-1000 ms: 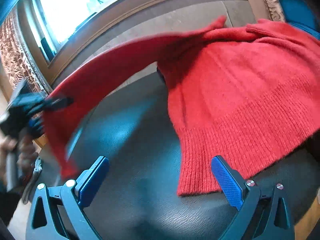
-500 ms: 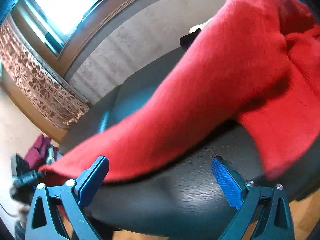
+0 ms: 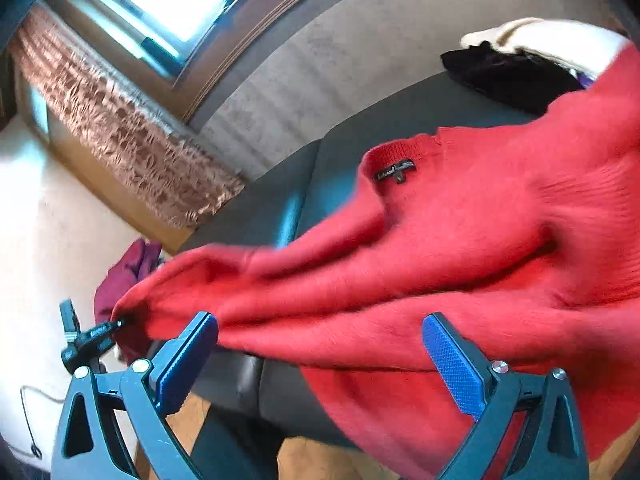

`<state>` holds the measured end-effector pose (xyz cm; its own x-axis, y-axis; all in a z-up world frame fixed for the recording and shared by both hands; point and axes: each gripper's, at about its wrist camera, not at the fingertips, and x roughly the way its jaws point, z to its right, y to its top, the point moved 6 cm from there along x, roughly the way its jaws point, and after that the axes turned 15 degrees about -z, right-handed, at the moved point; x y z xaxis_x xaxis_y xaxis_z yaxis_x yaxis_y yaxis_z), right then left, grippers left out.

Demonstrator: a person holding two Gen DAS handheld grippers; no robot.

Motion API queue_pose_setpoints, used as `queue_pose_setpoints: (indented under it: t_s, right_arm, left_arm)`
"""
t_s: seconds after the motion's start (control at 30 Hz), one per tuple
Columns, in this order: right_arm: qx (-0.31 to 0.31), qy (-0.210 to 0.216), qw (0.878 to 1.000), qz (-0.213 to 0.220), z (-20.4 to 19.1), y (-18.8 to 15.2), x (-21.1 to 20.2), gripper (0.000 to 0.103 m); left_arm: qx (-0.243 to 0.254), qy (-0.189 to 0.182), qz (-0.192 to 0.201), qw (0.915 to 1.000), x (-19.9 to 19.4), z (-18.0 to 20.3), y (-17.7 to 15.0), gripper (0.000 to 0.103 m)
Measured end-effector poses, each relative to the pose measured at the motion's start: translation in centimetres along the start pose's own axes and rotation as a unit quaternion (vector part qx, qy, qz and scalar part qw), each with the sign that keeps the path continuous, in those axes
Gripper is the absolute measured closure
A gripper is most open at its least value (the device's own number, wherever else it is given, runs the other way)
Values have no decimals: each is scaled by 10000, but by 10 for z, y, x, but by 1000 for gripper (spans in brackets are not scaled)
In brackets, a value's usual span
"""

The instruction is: Fold clothes

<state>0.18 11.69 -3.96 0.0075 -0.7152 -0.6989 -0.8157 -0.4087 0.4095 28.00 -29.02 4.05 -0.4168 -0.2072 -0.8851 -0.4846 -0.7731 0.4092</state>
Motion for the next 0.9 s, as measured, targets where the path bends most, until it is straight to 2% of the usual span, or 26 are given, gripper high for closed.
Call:
queue_pose_setpoints:
  t_s: [0.1, 0.23, 0.3, 0.43, 0.5, 0.63, 0.73, 0.77, 0.83, 0.87, 0.9]
  right_arm:
    - [-117, -315, 9994, -20, 5, -13, -16, 0]
    - [-253, -885, 9957, -27, 17, -18, -30, 0]
    - [-375, -1165, 9925, -28, 15, -10, -27, 0]
    - [-715, -1696, 9829, 52, 2, 21, -12, 0]
    - [-908, -1923, 9771, 44, -1, 41, -2, 0]
    - [-1007, -2423, 9649, -71, 18, 89, 17, 0]
    - [-930, -2728, 9564, -478, 50, 120, 39, 1]
    - [-903, -2819, 9531, -624, 61, 130, 46, 4]
    - [-847, -2920, 9473, -1009, 81, 139, 62, 20]
    - [-856, -2915, 9452, -1198, 87, 141, 69, 40]
    - [-905, -2894, 9437, -1322, 91, 142, 75, 39]
  left_arm:
    - [369, -168, -64, 9992, 0, 13, -18, 83]
    - [846, -834, -237, 9926, 8, 58, -36, 78]
    - [1119, -1244, -374, 9852, 19, 85, -44, 78]
    - [1536, -1735, -515, 9714, 38, 146, -47, 78]
    - [1767, -2055, -618, 9606, 43, 177, -47, 76]
    - [2076, -1988, -740, 9549, 74, 224, -34, 76]
    - [2147, -2123, -1009, 9480, 118, 269, -21, 76]
    - [2182, -2124, -1082, 9463, 127, 279, -18, 76]
    - [2281, -2058, -1256, 9433, 155, 296, -13, 76]
    - [2324, -2009, -1344, 9421, 169, 302, -12, 76]
    - [2363, -1924, -1450, 9413, 183, 306, -11, 76]
